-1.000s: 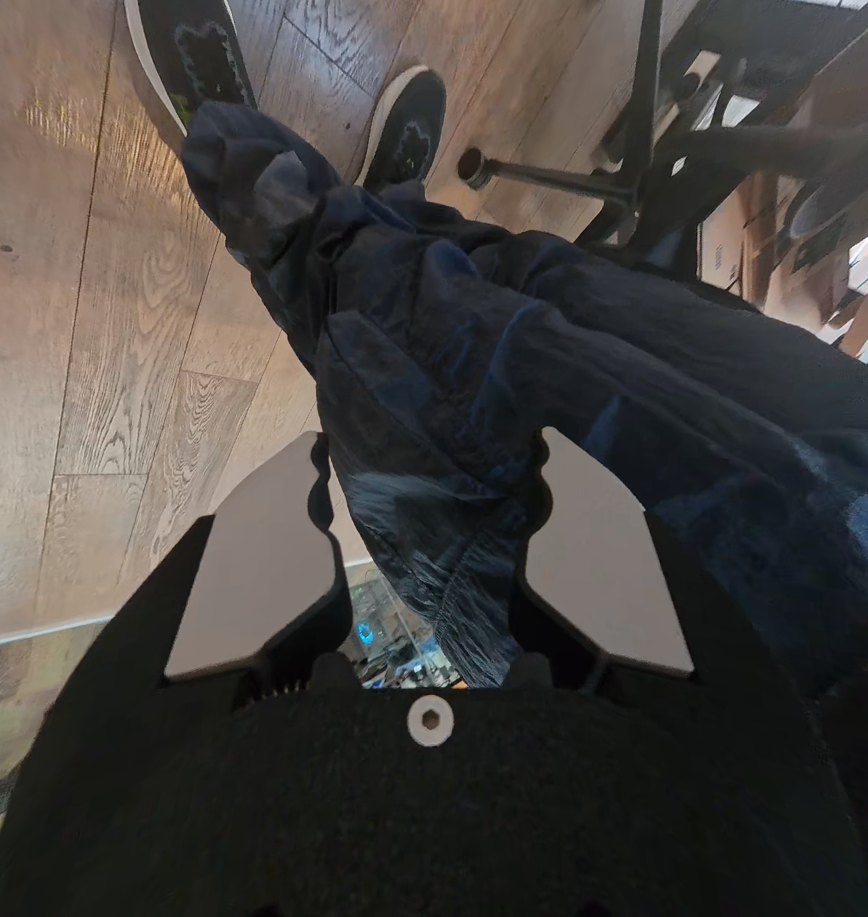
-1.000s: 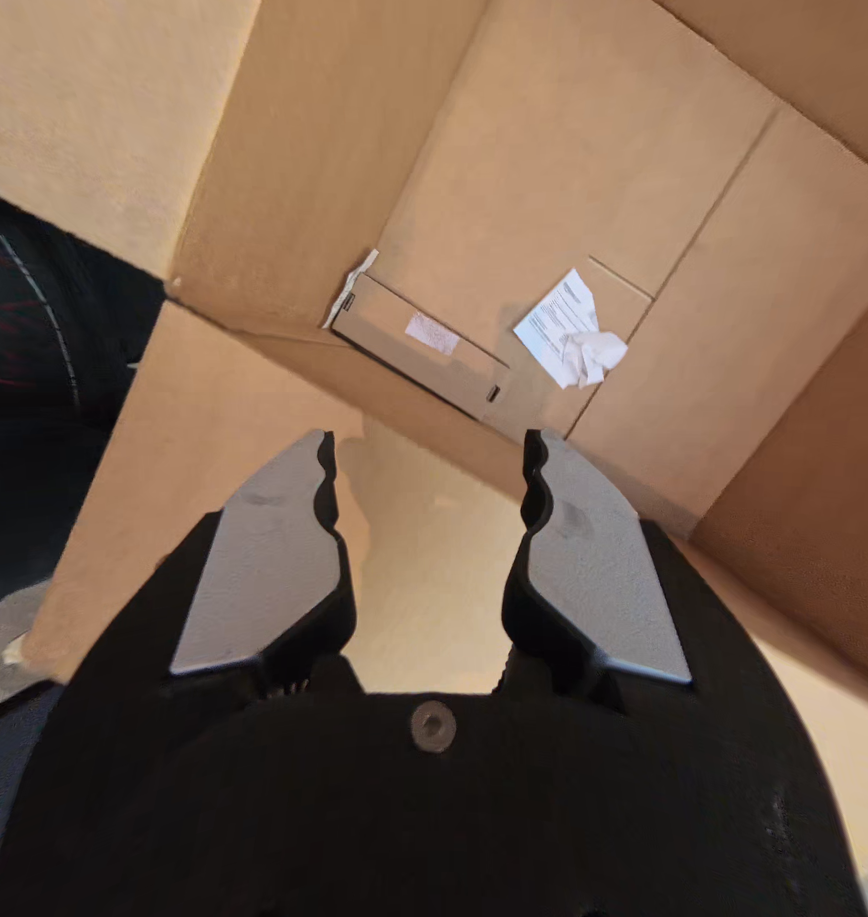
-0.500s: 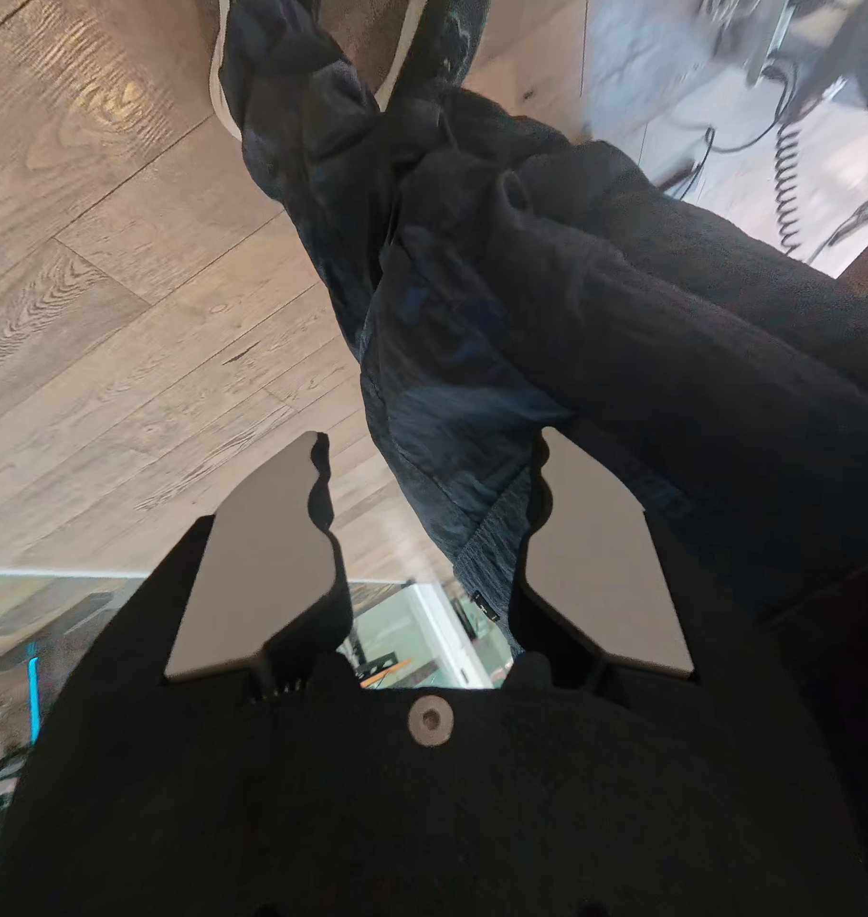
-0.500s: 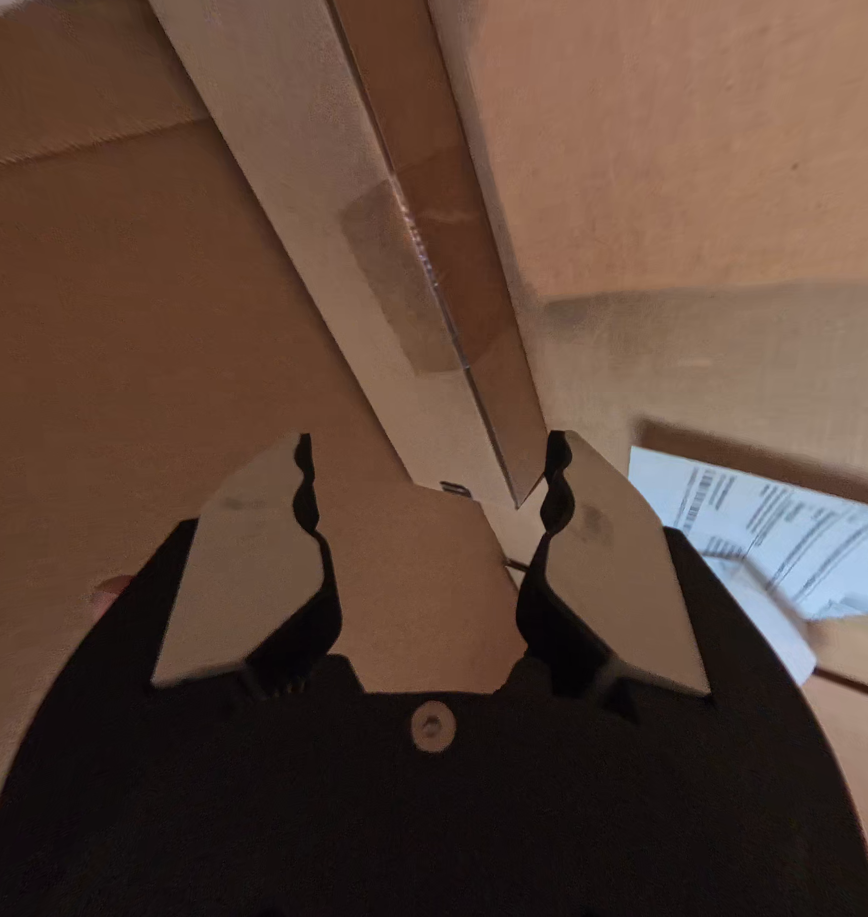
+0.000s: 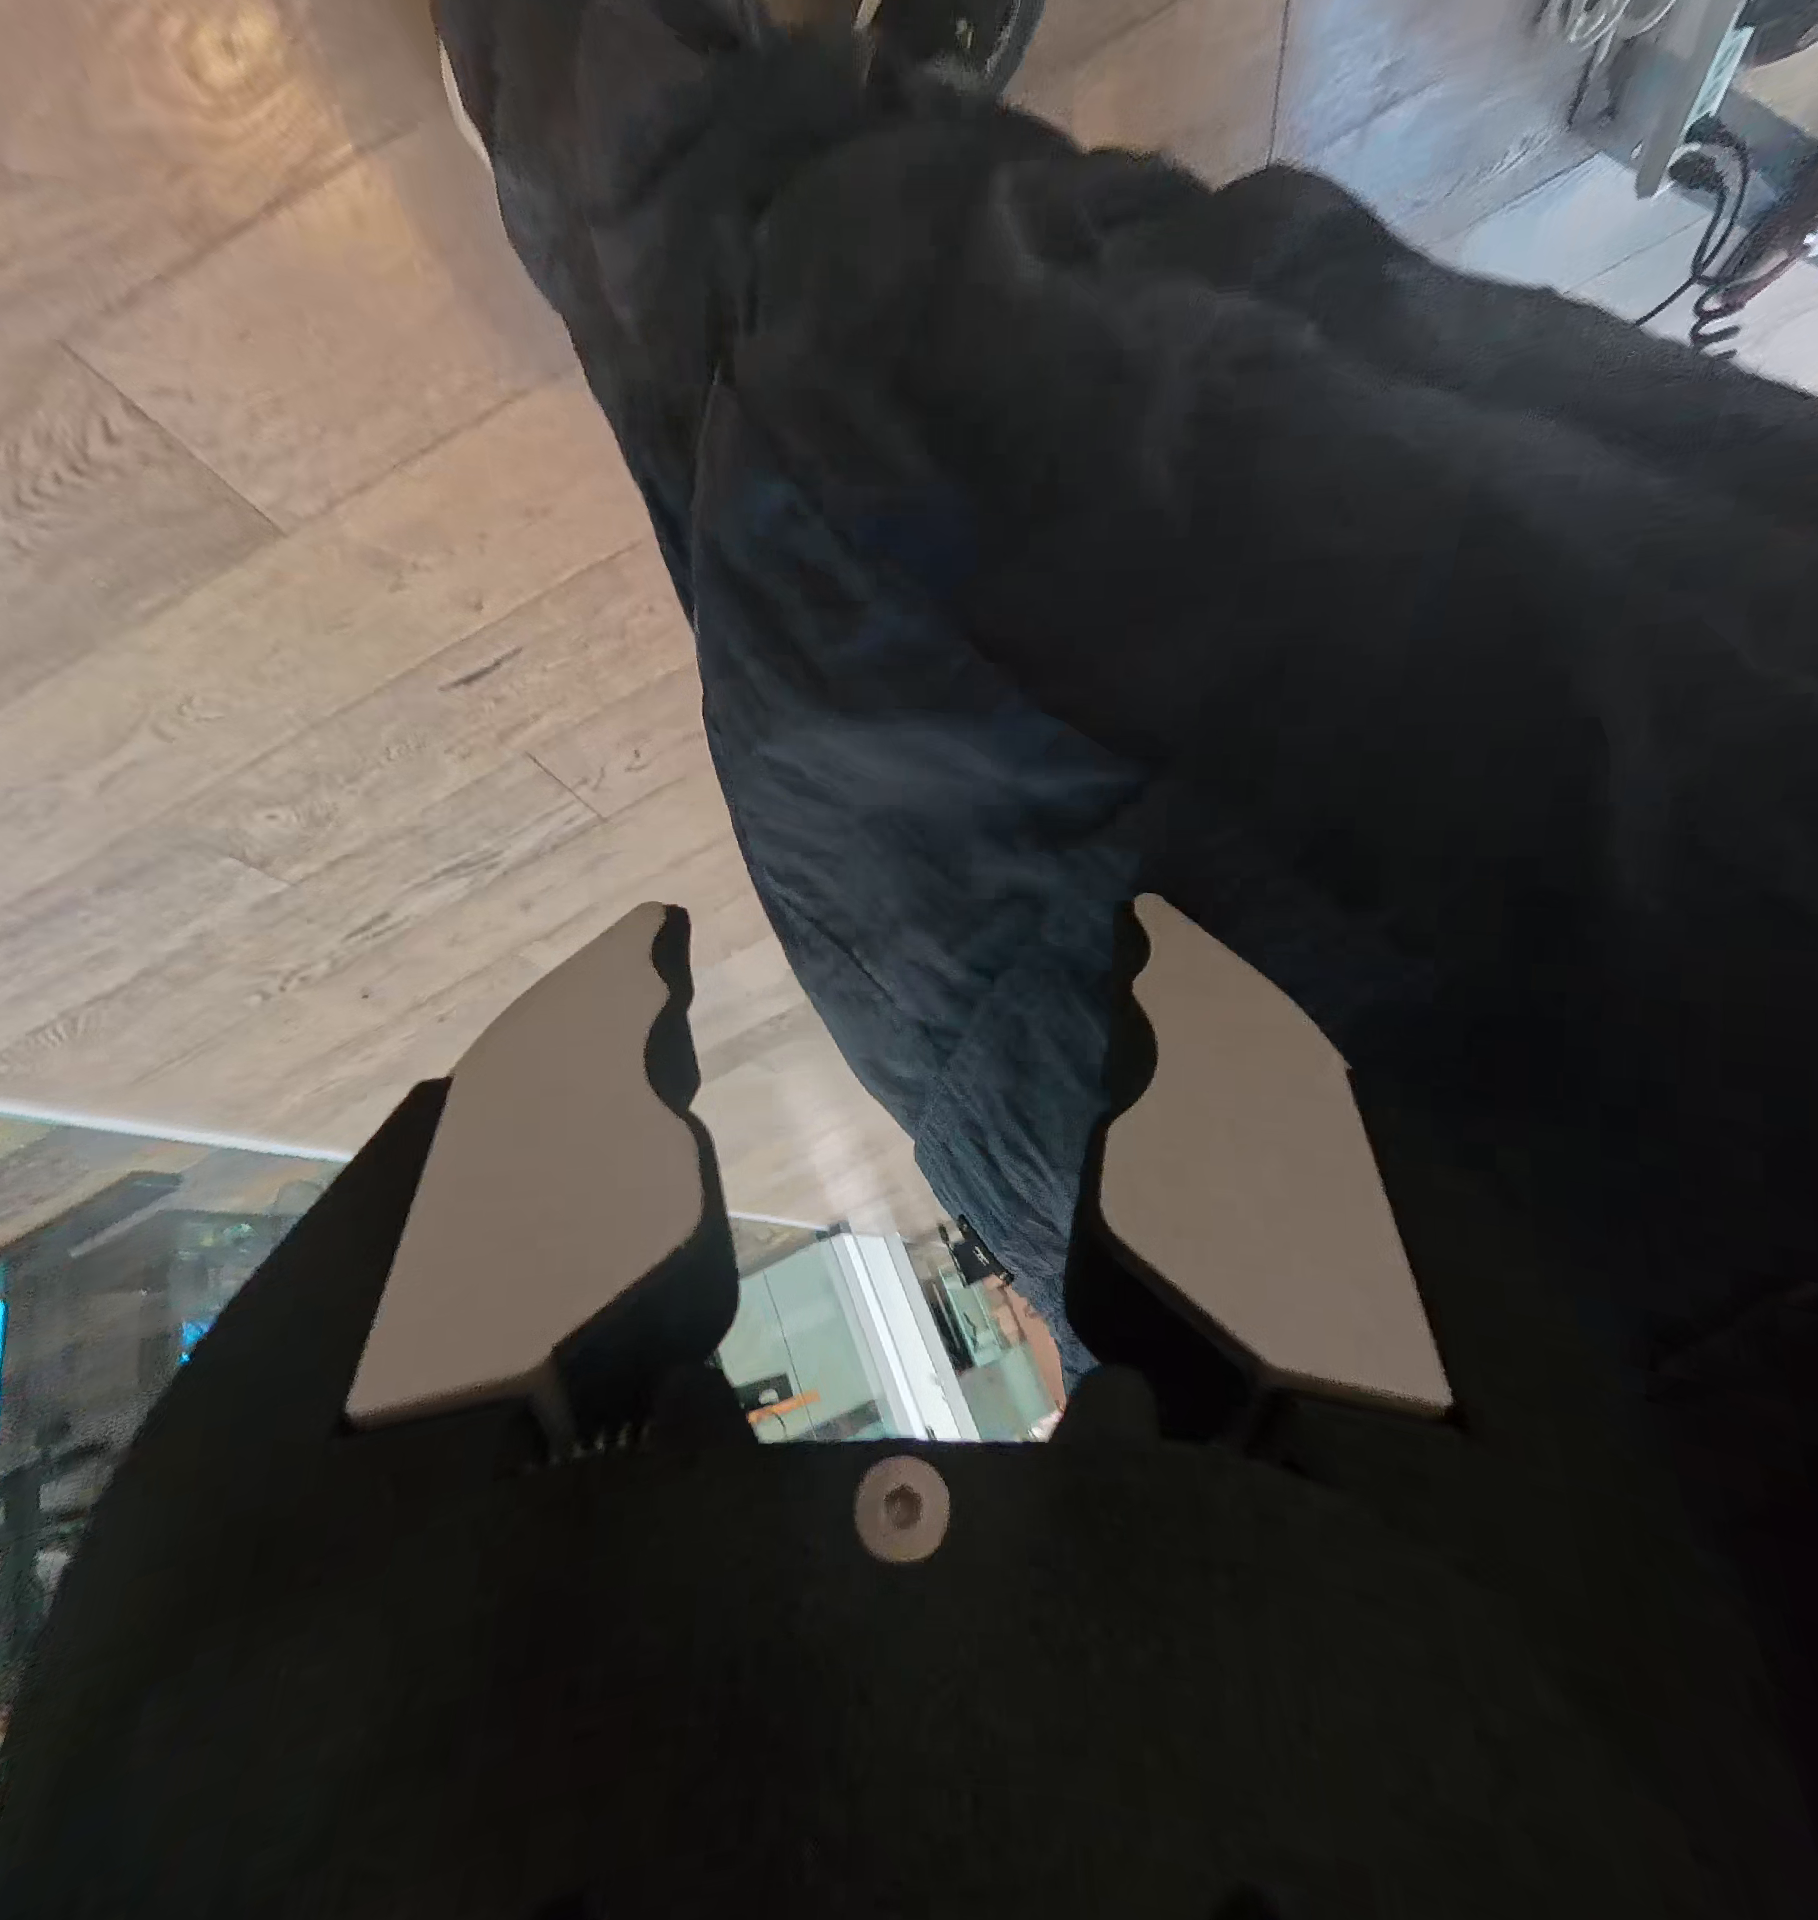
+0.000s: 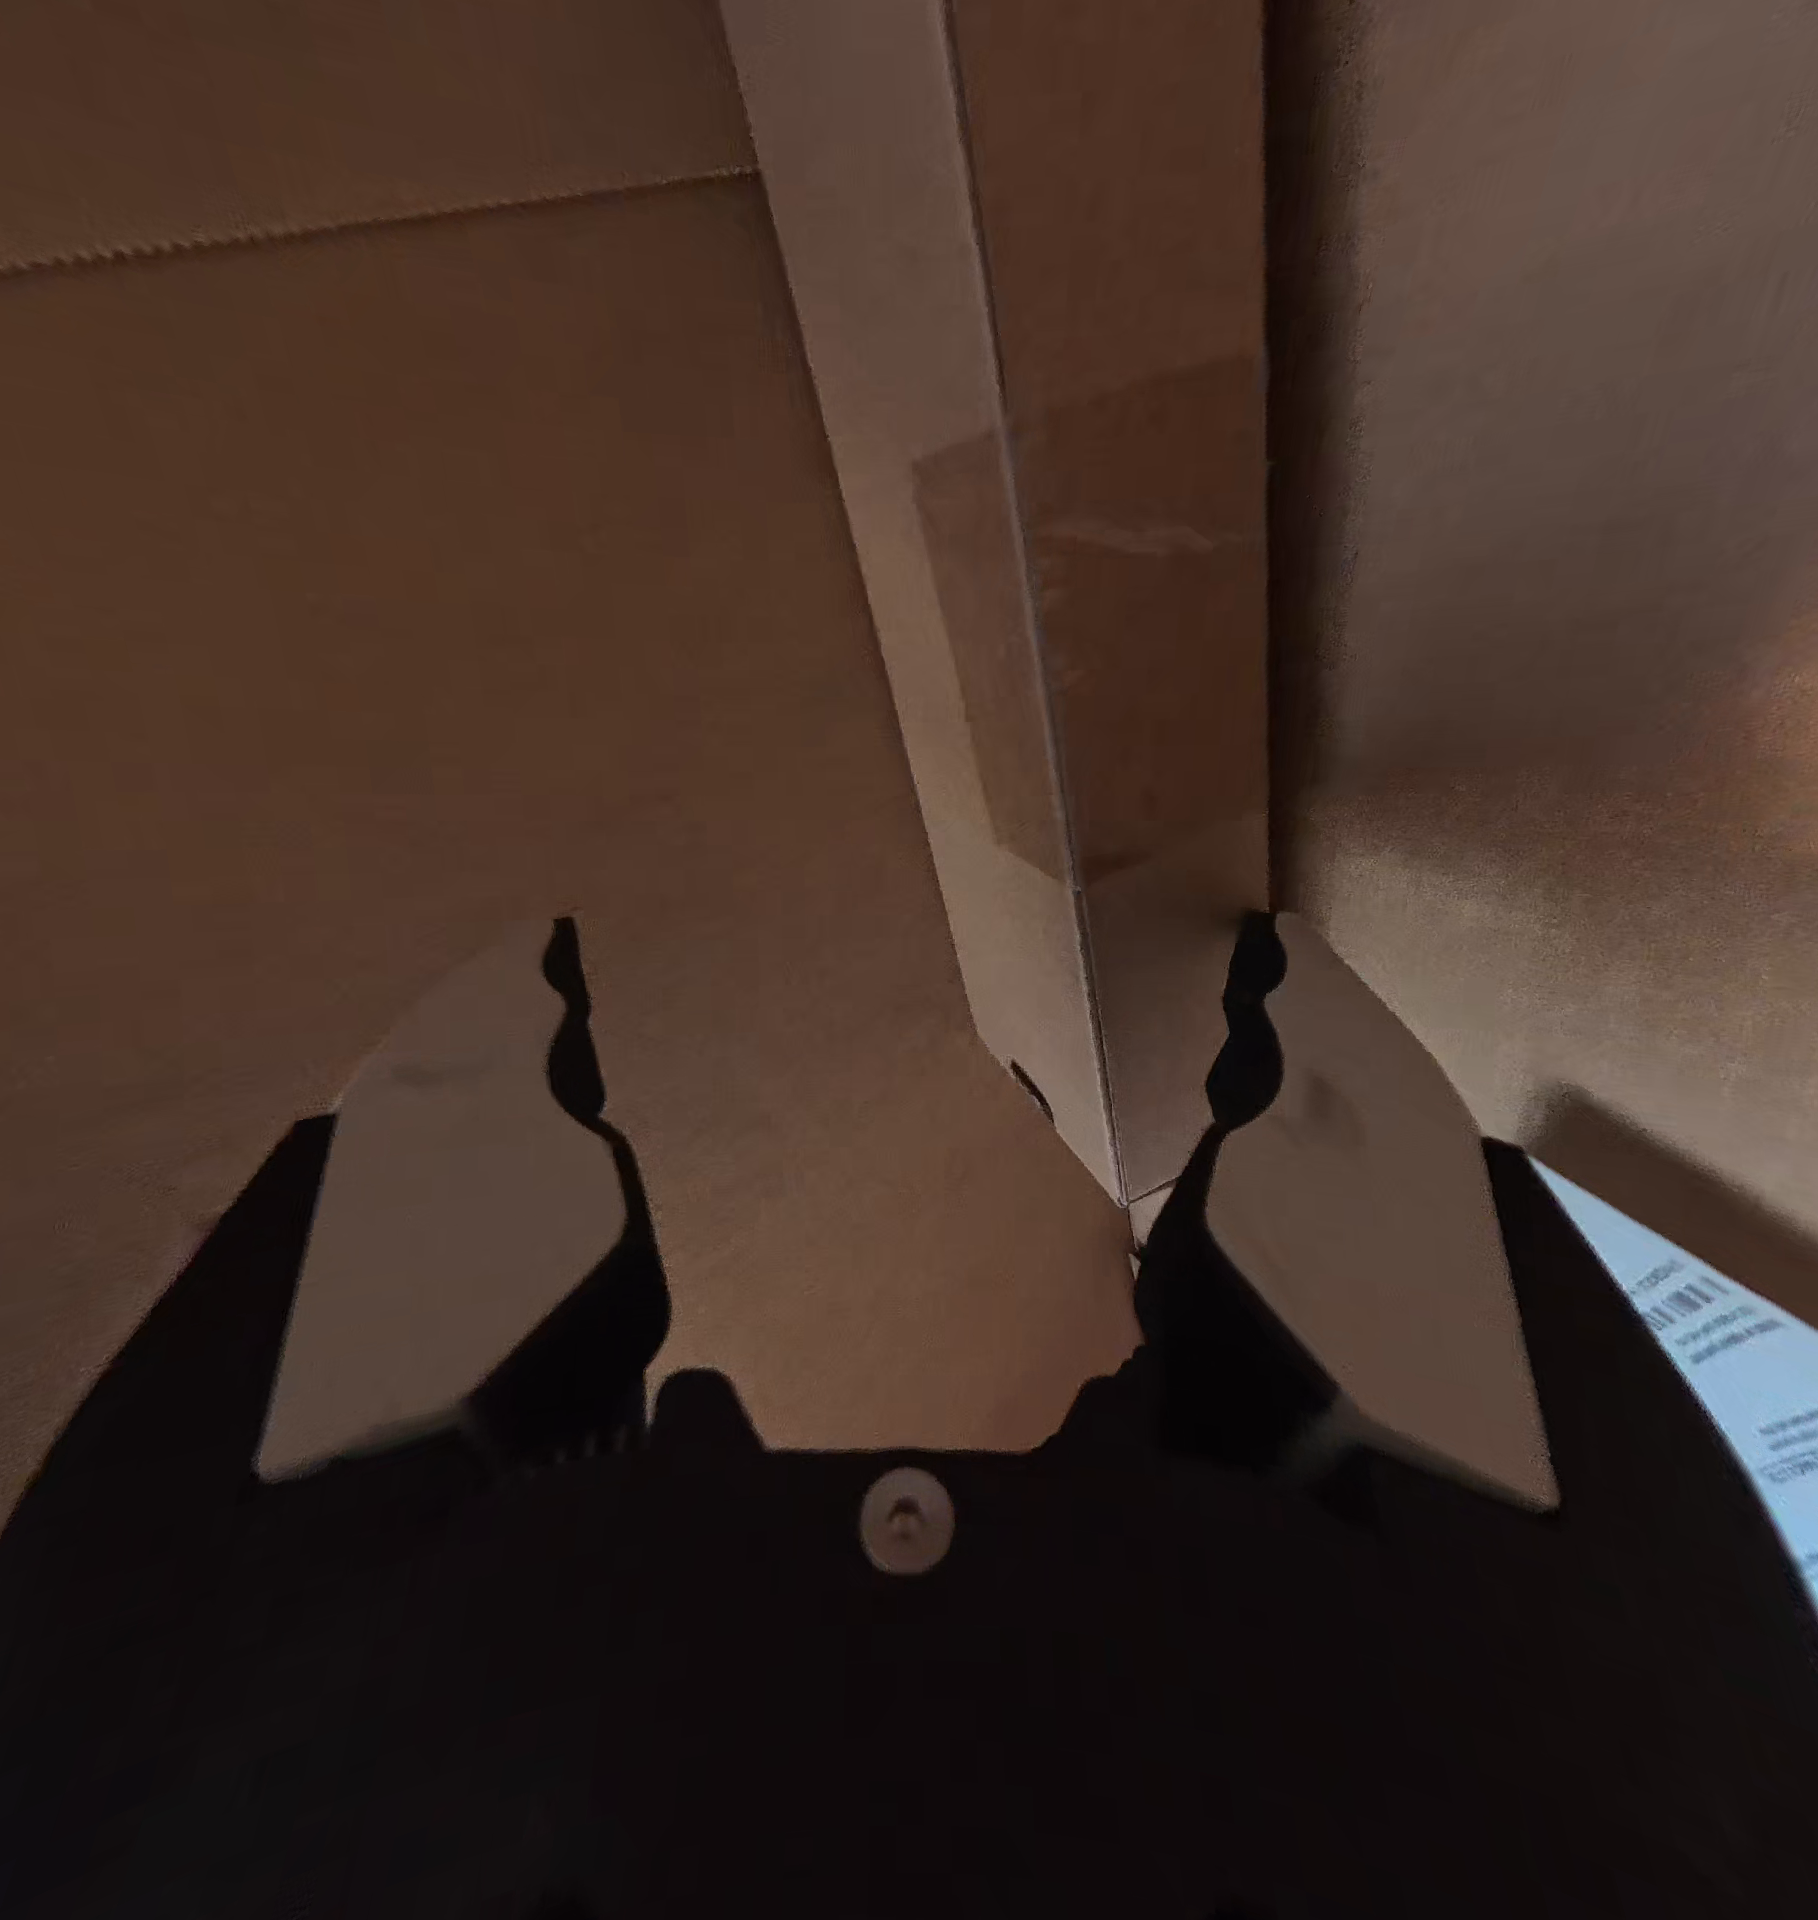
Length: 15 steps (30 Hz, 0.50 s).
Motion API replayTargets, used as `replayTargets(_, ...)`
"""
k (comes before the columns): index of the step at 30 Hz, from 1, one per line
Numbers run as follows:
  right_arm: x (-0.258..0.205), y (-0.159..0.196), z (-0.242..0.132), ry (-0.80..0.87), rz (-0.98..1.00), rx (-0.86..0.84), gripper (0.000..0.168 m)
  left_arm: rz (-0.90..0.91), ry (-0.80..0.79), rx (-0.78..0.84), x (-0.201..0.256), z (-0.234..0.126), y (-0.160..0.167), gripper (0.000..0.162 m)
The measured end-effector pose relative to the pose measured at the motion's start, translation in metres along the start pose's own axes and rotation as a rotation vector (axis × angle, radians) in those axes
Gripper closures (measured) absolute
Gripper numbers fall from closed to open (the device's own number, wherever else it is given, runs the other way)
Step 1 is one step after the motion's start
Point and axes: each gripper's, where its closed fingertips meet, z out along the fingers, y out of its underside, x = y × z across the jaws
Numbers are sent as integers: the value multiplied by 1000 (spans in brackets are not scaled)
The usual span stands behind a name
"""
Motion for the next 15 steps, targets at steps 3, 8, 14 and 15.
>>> replayTargets(3,-9,8,-7,46,-29,10,59,58,-14,53,14,-23,-27,84)
replayTargets(8,-20,21,-8,162,-88,-34,61,139,-48,142,31,-63,-62,84)
replayTargets(14,-8,24,-1,367,-161,-130,77,156,-46,98,40,-54,-62,84)
replayTargets(15,-3,23,1,393,-163,-142,76,164,-50,72,40,-47,-58,84)
